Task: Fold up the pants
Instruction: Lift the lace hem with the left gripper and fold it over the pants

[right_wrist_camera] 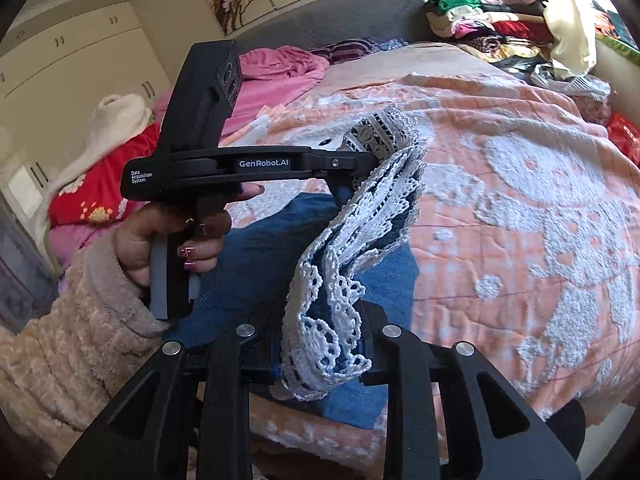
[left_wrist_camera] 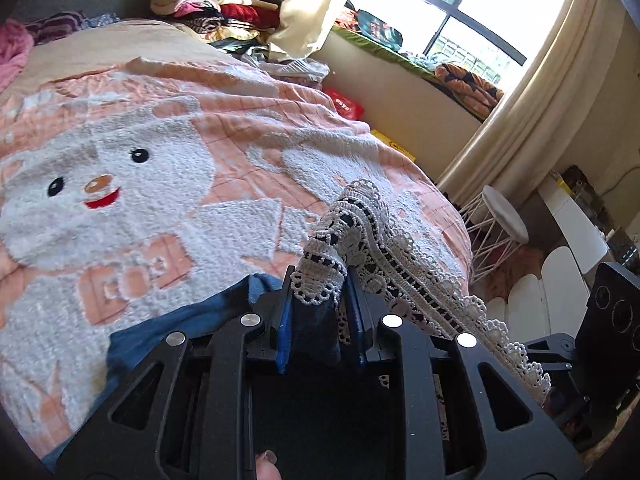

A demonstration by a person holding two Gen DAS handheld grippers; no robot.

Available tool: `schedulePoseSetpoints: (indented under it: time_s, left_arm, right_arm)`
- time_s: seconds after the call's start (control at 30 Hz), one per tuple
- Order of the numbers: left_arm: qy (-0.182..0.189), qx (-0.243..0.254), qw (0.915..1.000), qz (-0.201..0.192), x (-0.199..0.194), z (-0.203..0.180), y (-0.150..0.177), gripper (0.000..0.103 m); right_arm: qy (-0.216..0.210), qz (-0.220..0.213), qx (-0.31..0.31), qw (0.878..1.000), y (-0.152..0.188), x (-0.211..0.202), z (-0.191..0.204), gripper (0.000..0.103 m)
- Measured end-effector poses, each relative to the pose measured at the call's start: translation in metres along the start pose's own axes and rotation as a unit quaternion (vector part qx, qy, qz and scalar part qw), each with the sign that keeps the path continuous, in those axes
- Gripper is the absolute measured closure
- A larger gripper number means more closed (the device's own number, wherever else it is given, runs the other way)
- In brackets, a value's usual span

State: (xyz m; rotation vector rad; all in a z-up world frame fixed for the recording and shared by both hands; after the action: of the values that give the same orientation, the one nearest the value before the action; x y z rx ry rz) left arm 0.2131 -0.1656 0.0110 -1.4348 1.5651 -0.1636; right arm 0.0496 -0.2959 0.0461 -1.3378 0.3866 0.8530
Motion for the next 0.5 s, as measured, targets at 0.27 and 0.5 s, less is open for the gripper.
schedulePoseSetpoints:
  time_s: [0.27,0.5]
  left_arm:
    - [-0.030,-0.062,0.9975,-0.014,-0.031,0.043,0.033,0.084]
    - [0.016,-0.149,0.9840,-0.097,-0.085,0.072,0.056,0.062]
  right_arm:
    - [0.006,0.041,-0.071,0.997,0.005,0.054,0.074,0.079]
    - [0.040,0.072,-0.132,0.988,0.031,0.082,0.106,0.077]
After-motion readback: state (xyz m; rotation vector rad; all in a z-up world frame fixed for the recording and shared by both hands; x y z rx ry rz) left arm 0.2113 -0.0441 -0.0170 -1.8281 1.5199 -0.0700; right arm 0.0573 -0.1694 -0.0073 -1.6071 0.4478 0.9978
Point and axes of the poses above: each gripper's, at about its wrist camera, not at the fingertips, and x roughly the way its jaws point, z to its left, y to its underside, the point moved 1 cm from there along x, roughly the way its jaws point, and after that the axes turned 12 degrees about y, right-handed, at the moved point
